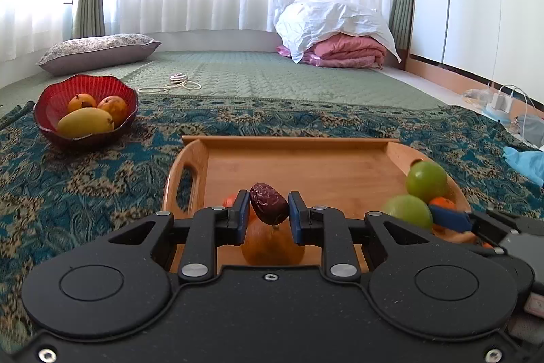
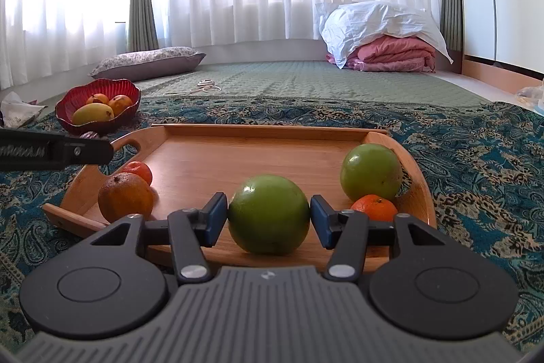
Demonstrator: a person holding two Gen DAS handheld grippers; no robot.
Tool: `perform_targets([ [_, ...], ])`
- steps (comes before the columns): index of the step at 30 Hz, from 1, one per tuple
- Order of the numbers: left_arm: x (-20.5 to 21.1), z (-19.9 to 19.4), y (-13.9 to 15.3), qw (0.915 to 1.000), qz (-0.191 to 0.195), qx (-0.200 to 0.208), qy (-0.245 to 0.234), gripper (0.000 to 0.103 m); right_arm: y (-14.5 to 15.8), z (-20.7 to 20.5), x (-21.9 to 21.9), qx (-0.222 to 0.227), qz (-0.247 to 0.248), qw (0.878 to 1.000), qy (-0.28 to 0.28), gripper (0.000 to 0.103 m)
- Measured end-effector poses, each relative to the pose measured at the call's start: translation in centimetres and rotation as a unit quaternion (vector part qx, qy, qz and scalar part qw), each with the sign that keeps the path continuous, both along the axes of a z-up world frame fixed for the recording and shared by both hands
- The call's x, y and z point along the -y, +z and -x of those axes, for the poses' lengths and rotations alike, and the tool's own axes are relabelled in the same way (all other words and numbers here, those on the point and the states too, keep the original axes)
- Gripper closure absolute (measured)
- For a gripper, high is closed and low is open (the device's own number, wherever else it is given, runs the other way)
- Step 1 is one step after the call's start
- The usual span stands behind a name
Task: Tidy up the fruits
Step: 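Carry the red date and green apple over the wooden tray and lower them, then open both tools to release the date and green apple on the tray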
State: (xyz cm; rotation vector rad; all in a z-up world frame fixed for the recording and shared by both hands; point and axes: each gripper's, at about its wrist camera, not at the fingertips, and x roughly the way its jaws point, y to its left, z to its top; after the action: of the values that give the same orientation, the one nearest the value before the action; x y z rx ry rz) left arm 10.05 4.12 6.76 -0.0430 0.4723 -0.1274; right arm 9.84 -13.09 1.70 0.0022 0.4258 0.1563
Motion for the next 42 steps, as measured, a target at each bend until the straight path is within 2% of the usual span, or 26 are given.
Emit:
perform_targets([
  [7,-1.1,-4.6,0.4,0.9996,0.014,-0.026,0.002,0.08,0.5,-0.9,-0.1,-0.013,0.005,1.0,0.002,0.047],
  [11,-1.5,-7.7,0.1,0.9981,0.015,-0.058,0.012,0.08,0.9,-2.0,-0.2,-0.027,0.002,1.0,0.0,0.047],
  [16,-1.5,-10.3,-0.9,0.9965,-0.001,-0.079,0.028,0.08,1.1,-3.2,-0.5,-0.035,0.003,0.999,-0.005,0.047],
  [30,-1.1,-11.8,-2.6,0.994,-0.021,-0.104,0.03,0.08,1.3,-3.7,0.2,-0.038,-0.023,0.999,-0.014,0.045],
  [35,-1.1,-11.7,-3.0,0.9933,-0.022,-0.109,0.032,0.079,2.0,-3.1,-0.1,-0.022,-0.007,1.0,-0.007,0.043],
  [37,-1.1,-11.5,-3.0,0.9933,-0.021,-0.109,0.032,0.077,2.0,-2.6,-0.4,-0.016,0.002,1.0,0.0,0.041],
  [39,-1.1,-11.2,-3.0,0.9932,-0.024,-0.109,0.033,0.065,2.0,-2.1,-0.6,-0.012,0.009,1.0,0.003,0.035],
  [42,-1.1,-10.7,-2.9,0.9935,-0.028,-0.105,0.032,0.061,1.9,-1.2,-0.8,-0.006,0.015,1.0,0.008,0.033],
])
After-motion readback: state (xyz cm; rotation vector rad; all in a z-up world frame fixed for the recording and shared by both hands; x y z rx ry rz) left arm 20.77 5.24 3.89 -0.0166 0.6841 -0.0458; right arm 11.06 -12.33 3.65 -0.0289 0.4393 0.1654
